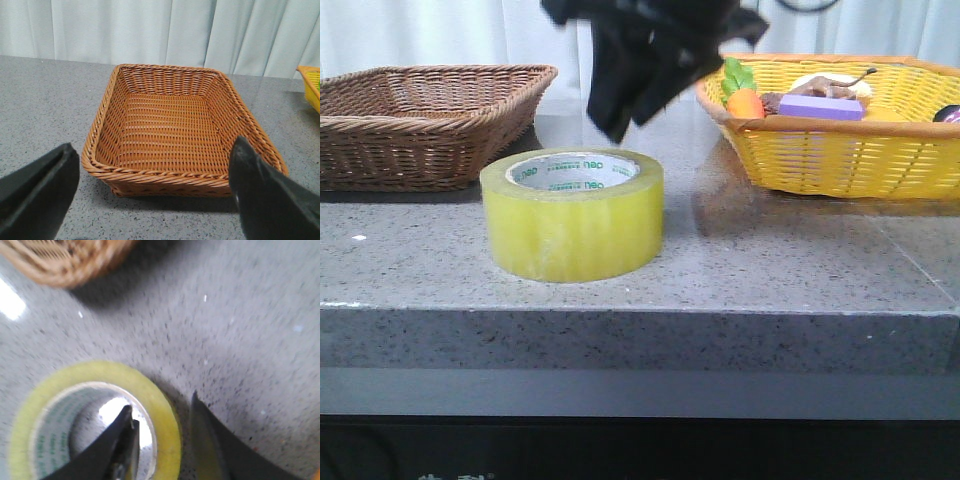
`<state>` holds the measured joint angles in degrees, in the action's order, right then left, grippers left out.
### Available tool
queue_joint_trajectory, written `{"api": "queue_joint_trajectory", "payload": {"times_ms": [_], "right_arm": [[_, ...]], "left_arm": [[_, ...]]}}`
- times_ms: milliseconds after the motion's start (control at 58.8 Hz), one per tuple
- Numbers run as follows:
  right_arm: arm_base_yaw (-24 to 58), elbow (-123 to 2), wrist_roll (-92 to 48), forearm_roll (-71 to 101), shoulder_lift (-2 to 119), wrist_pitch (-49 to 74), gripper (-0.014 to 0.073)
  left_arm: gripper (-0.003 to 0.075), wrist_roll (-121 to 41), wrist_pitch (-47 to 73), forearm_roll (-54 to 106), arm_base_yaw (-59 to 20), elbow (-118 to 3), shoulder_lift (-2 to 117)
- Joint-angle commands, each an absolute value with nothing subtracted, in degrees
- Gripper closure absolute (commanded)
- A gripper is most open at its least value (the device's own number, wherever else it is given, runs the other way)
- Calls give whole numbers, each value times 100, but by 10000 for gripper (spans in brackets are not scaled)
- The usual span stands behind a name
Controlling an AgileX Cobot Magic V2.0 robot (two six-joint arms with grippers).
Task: Transfer tape with both arms
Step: 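Open the right gripper and lift it away from the tape, then move the left gripper toward the tape roll on the table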
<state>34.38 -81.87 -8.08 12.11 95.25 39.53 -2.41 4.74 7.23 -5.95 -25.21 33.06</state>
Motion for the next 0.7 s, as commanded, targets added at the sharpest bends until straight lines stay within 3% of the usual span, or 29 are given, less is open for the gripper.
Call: {"api": "queue_joint_trajectory", "payload": {"times_ms": [0,153,255,680], "right_arm": [[3424,-8419,-846,1260,9016,3633,414],[3413,-8419,-846,1260,8880,3609,605],[3271,-8419,-846,1260,8737,3603,681],[1088,-7772,-846,1260,7128,3863,683]], "left_arm": [[120,-189,-34,727,-597,-2733,3345],[120,-189,-34,727,-597,-2733,3345],[120,-189,-34,727,-597,-2733,3345],[120,-189,0,727,-597,-2733,3345]]}}
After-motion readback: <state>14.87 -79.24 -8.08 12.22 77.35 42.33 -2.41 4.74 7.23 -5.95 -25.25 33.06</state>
